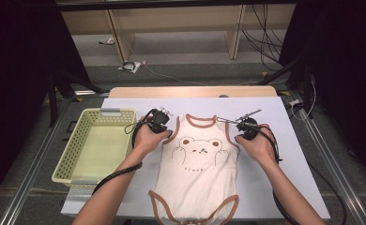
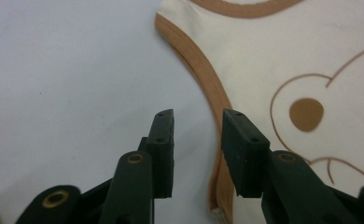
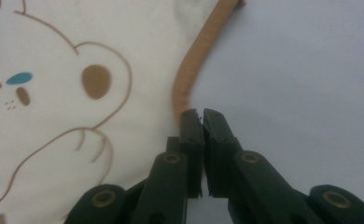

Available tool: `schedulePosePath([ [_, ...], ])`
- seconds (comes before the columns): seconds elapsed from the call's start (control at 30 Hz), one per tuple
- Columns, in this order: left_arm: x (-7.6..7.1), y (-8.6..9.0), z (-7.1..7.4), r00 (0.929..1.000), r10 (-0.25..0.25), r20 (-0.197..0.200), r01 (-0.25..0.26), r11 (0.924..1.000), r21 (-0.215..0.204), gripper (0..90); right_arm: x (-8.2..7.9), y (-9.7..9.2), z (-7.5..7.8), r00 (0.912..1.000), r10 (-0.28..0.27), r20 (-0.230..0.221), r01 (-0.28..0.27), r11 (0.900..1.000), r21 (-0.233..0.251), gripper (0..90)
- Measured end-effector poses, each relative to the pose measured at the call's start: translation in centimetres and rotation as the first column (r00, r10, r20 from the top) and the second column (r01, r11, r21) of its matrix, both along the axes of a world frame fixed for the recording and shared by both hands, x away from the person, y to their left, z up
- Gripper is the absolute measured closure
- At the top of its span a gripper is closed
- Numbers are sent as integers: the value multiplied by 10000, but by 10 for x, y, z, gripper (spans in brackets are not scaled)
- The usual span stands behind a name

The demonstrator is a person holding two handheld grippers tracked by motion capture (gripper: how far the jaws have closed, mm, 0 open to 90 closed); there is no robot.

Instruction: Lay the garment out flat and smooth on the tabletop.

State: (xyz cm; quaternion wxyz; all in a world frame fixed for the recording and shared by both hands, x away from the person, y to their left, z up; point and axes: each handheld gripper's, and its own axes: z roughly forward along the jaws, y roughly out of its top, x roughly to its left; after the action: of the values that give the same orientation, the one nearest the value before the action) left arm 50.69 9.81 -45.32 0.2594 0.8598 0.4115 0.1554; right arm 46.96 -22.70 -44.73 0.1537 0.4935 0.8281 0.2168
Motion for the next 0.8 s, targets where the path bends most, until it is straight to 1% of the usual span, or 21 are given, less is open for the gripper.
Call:
schedulePosePath([
  [0.03,4,-1,0,10000,56,24,-56,10000,5,644,0,0,0,10000,0,0,0,10000,0,805],
  [0.13,16,-6,0,9995,294,137,-291,9994,-212,608,11,1,2,9988,-55,494,32,9989,462,741],
  [0.17,20,-7,0,9991,382,177,-377,9989,-275,596,16,2,2,9976,23,694,-61,9985,543,730],
  [0.2,27,-11,-1,9985,500,242,-491,9982,-354,580,26,4,-1,9960,10,891,-80,9969,780,690],
  [0.23,27,-11,-1,9985,500,242,-491,9982,-354,576,26,4,-1,9960,10,891,-80,9969,780,690],
  [0.27,31,-13,-2,9986,481,204,-474,9983,-334,573,36,6,-4,9942,6,1078,-129,9935,1135,619],
  [0.3,34,-14,-3,9986,513,163,-505,9977,-444,573,36,6,-4,9942,6,1078,-129,9935,1135,619],
  [0.33,37,-16,-4,9987,517,42,-514,9974,-506,573,45,9,-8,9935,-310,1096,158,9904,1372,576],
  [0.37,40,-18,-5,9986,526,26,-524,9971,-552,569,49,10,-9,9931,-344,1122,188,9903,1374,573],
  [0.4,44,-20,-6,9979,653,-13,-652,9952,-727,565,52,12,-11,9923,-449,1151,281,9892,1438,574],
  [0.43,44,-20,-6,9979,653,-13,-652,9952,-727,563,52,12,-11,9923,-449,1151,281,9892,1438,574],
  [0.47,46,-22,-6,9977,677,1,-675,9949,-750,563,55,12,-12,9922,-577,1108,403,9874,1530,578],
  [0.5,47,-23,-6,9976,695,28,-691,9952,-699,561,58,14,-13,9922,-613,1087,444,9874,1517,585],
  [0.53,50,-27,-8,9977,669,70,-663,9956,-668,560,61,16,-15,9902,-571,1274,416,9918,1209,598],
  [0.57,50,-27,-8,9977,669,70,-663,9956,-668,561,61,16,-15,9902,-571,1274,416,9918,1209,598],
  [0.6,50,-29,-8,9978,645,133,-635,9961,-607,569,65,17,-17,9892,-614,1329,465,9926,1125,619],
  [0.63,51,-30,-9,9979,626,191,-615,9967,-525,569,65,17,-17,9892,-614,1329,465,9926,1125,619],
  [0.67,52,-33,-11,9981,607,142,-600,9973,-420,579,67,18,-20,9900,-531,1304,401,9941,1008,656],
  [0.7,52,-33,-11,9981,607,142,-600,9973,-420,588,67,18,-20,9900,-531,1304,401,9941,1008,656],
  [0.73,54,-34,-15,9981,619,67,-617,9978,-255,600,68,18,-22,9917,-477,1198,375,9956,856,710],
  [0.8,54,-33,-17,9979,646,-7,-646,9976,-240,622,68,17,-26,9936,-432,1047,349,9963,790,756],
])
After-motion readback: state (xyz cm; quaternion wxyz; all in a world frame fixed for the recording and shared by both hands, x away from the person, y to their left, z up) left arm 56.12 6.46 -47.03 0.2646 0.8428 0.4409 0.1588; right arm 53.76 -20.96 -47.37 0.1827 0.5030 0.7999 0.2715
